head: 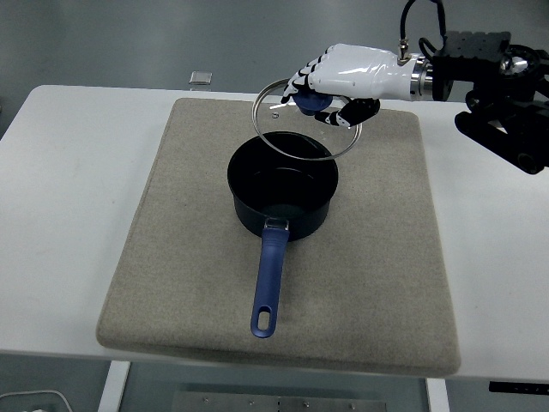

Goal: Lift the pot lid and place it to the right of the pot.

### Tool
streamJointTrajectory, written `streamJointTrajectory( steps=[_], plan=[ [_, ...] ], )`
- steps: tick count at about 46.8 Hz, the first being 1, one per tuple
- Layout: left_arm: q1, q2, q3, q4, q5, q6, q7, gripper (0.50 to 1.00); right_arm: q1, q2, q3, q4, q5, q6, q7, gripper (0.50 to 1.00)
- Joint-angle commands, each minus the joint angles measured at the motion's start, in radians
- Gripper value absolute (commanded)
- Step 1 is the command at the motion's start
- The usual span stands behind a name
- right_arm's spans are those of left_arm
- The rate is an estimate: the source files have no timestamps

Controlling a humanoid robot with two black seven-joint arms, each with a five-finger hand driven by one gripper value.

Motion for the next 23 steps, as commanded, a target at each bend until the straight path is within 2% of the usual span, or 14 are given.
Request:
streamJointTrajectory(
  steps=[1, 23],
  plan=[
    [0.000, 0.000, 0.000, 0.000, 0.000, 0.000, 0.000, 1.000, 0.000, 0.000, -0.001, -0.034, -0.001, 0.003, 0.000, 0.500],
    [0.000, 0.000, 0.000, 0.000, 0.000, 0.000, 0.001, 1.000, -0.023, -0.004, -0.010, -0.181, -0.001, 0.006, 0.000, 0.500]
  ],
)
